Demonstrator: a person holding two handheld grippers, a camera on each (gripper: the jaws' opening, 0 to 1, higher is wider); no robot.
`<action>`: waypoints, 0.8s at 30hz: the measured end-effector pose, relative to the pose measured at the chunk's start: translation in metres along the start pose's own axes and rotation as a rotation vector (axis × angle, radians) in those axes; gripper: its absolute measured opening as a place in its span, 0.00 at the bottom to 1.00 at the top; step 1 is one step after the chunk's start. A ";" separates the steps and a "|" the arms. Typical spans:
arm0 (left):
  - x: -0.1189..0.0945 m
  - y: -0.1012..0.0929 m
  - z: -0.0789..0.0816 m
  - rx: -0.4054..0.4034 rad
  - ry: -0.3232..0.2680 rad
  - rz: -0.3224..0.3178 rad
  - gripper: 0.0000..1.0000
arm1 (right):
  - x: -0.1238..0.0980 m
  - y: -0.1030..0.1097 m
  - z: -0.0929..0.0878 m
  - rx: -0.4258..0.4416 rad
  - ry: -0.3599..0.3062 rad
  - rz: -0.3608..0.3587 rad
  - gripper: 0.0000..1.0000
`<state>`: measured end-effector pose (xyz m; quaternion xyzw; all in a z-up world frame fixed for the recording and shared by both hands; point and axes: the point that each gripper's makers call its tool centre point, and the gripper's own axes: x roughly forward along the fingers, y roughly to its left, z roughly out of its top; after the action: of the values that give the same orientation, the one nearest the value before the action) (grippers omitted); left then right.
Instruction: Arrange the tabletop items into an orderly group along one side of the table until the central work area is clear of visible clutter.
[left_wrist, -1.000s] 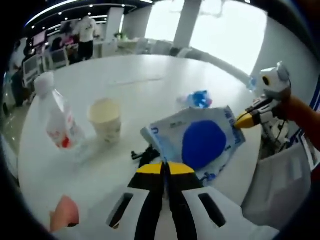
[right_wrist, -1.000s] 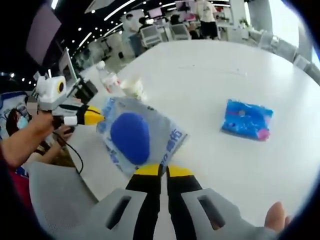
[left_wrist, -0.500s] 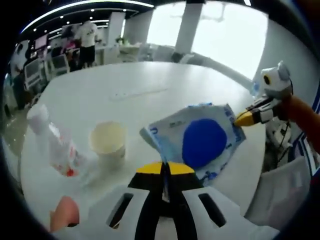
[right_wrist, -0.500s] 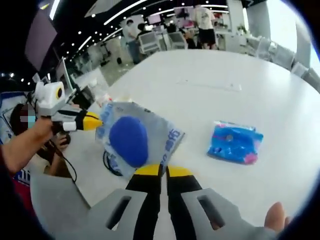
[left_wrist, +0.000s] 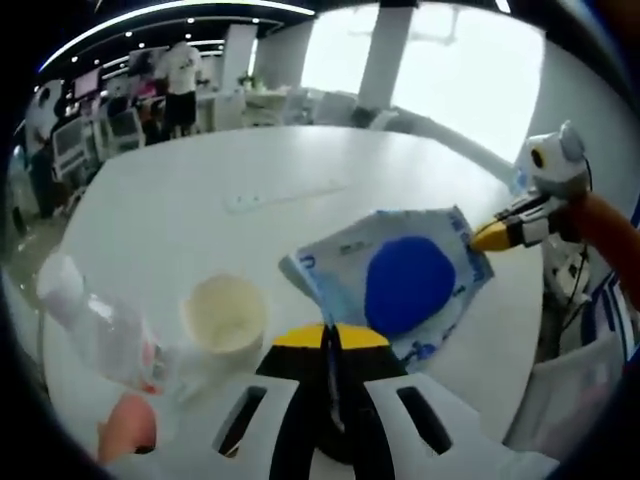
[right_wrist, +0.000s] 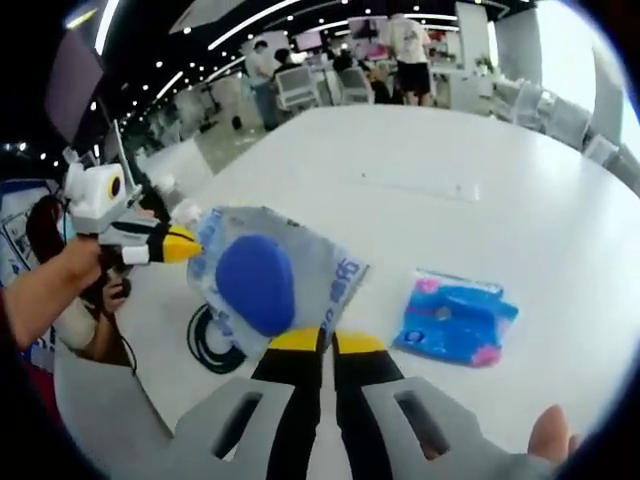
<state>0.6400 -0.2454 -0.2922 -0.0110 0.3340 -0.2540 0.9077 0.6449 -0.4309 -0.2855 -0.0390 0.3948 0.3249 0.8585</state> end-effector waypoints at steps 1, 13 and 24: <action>0.002 0.001 0.001 -0.004 -0.001 0.003 0.00 | 0.002 -0.002 0.002 -0.002 0.000 0.000 0.03; 0.026 0.011 0.010 -0.018 0.006 0.033 0.00 | 0.018 -0.023 0.018 -0.016 -0.003 -0.015 0.03; 0.044 0.024 0.007 -0.013 0.042 0.065 0.00 | 0.044 -0.034 0.016 0.005 0.018 -0.003 0.03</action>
<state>0.6833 -0.2459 -0.3180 -0.0007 0.3546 -0.2226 0.9081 0.6963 -0.4287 -0.3120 -0.0405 0.4033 0.3224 0.8555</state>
